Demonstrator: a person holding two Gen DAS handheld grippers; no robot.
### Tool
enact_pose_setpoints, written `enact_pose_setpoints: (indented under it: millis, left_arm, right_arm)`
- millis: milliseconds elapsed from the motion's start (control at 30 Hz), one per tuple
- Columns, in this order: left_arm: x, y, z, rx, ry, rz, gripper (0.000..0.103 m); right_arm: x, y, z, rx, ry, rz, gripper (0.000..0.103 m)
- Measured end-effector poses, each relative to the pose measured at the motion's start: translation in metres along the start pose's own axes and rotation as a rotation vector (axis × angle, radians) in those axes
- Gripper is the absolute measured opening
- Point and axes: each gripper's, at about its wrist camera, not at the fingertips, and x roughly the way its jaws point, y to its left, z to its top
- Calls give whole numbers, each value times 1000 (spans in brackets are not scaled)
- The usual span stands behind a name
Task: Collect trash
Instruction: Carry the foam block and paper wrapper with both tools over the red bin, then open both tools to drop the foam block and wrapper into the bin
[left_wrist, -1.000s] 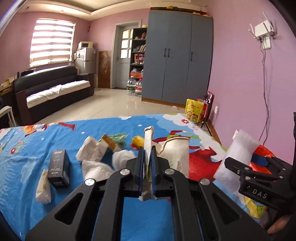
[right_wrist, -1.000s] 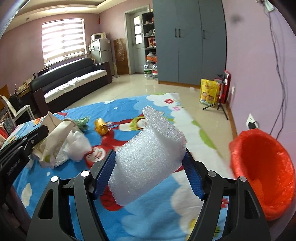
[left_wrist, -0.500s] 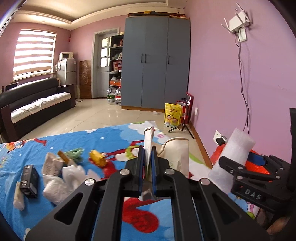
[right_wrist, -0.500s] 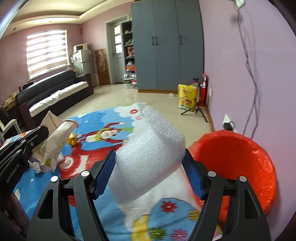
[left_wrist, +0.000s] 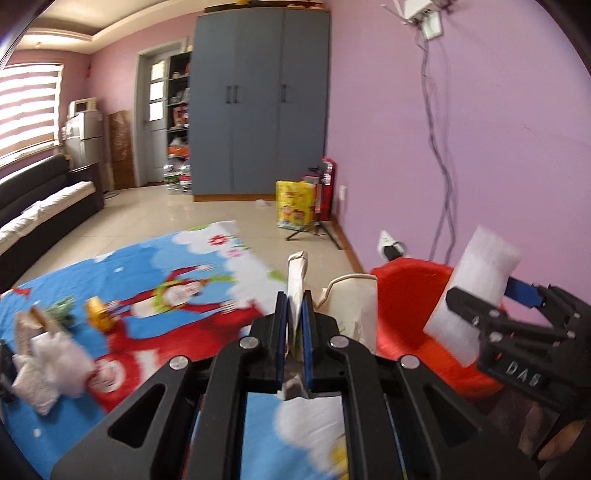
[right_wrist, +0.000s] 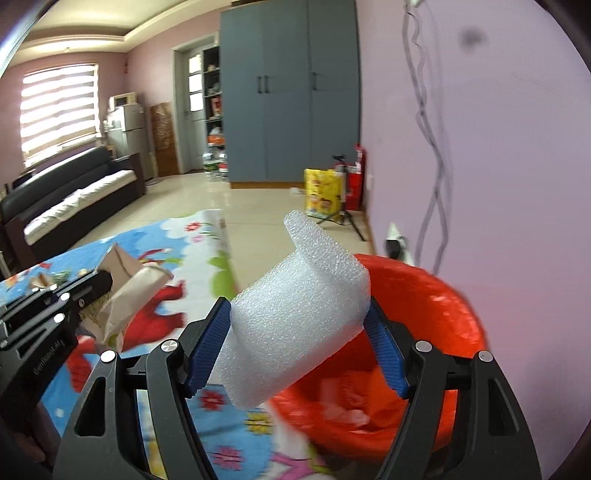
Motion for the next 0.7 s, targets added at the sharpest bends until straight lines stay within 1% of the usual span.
enact_pose_setpoints:
  millis: [133, 233, 333, 400, 500, 600, 700]
  left_arm:
    - [24, -29, 7, -7, 20, -64, 8]
    - [45, -44, 2, 1, 63, -93, 9]
    - [63, -54, -4, -17, 100, -115, 9]
    - [68, -58, -4, -17, 100, -119, 9]
    - [76, -66, -6, -17, 100, -127, 9]
    - [85, -68, -5, -41, 113, -139, 9]
    - [90, -70, -2, -56, 107, -153, 9]
  right_arm:
    - [9, -35, -2, 16, 23, -48, 69]
    - [16, -52, -6, 9, 39, -69, 69]
    - [22, -68, -11, 11, 59, -79, 70]
    - [24, -70, -12, 17, 63, -73, 70]
    - [23, -74, -10, 14, 53, -88, 70]
    - [26, -83, -10, 31, 61, -86, 71]
    - [30, -93, -12, 50, 74, -90, 71]
